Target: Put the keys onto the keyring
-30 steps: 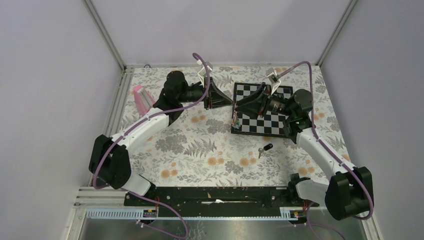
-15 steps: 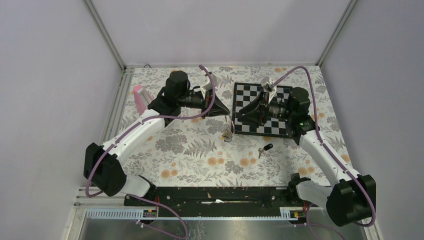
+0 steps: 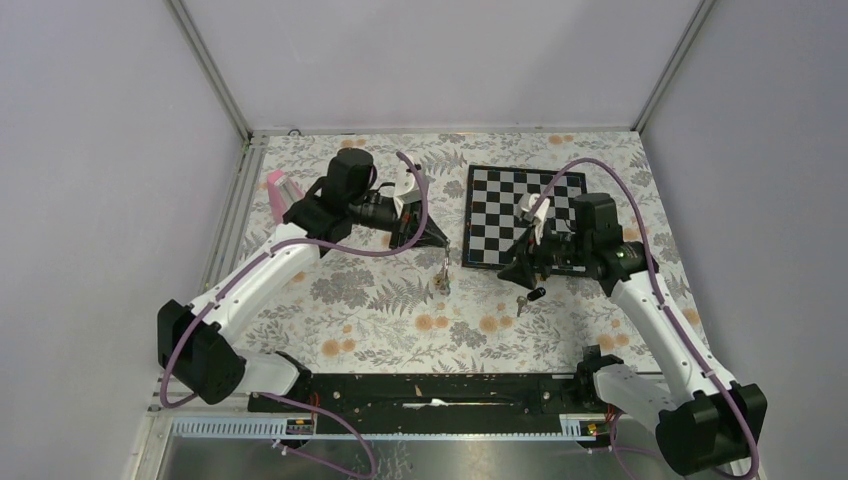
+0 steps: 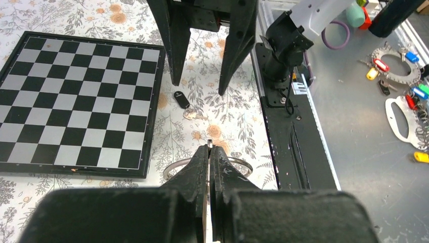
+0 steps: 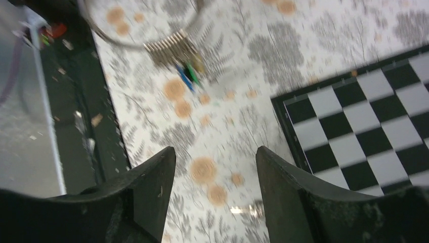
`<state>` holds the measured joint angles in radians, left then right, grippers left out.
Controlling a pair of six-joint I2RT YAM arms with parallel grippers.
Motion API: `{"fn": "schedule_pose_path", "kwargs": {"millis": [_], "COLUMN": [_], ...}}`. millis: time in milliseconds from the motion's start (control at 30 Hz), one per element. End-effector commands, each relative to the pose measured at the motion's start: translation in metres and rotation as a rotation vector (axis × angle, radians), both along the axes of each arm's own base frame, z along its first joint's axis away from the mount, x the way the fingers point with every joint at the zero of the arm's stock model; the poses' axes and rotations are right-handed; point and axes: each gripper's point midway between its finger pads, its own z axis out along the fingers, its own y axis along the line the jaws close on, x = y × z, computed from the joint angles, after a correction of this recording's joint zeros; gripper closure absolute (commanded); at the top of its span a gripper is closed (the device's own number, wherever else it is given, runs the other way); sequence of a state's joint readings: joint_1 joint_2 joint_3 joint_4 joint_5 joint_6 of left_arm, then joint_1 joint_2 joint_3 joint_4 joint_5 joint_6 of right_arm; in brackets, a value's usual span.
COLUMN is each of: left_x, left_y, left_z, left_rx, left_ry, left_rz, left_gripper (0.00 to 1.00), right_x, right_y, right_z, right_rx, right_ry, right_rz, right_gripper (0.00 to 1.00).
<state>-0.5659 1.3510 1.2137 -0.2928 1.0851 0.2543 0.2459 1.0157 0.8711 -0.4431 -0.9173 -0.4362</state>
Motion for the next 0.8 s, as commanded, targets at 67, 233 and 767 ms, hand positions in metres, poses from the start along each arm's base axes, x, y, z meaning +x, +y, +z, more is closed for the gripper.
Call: {"fn": "schedule_pose_path", "kwargs": {"millis": [67, 233, 767], "left_x": [-0.015, -0.019, -0.020], "left_y": [0.010, 0.012, 0.012], "left_z": [0.035, 0.033, 0.029], "left_rx": [-0.036, -0.030, -0.025], "left_ry": [-0.152, -0.130, -0.134], "left_rz": [-0.036, -0.030, -0.036], "left_gripper": [1.00, 1.00, 1.00], "right_x": [-0.018, -0.022, -0.007], "right_y": [-0.061, -0.088, -0.100], "right_z": [-0.072, -0.111, -0.156], "right_rx": [-0.404, -0.577, -0.721], "right_ry": [-0.005, 0.016, -0.080], "right_rz": [-0.040, -0.030, 0.189], "right_gripper": [0.33, 0.34, 0.43]}}
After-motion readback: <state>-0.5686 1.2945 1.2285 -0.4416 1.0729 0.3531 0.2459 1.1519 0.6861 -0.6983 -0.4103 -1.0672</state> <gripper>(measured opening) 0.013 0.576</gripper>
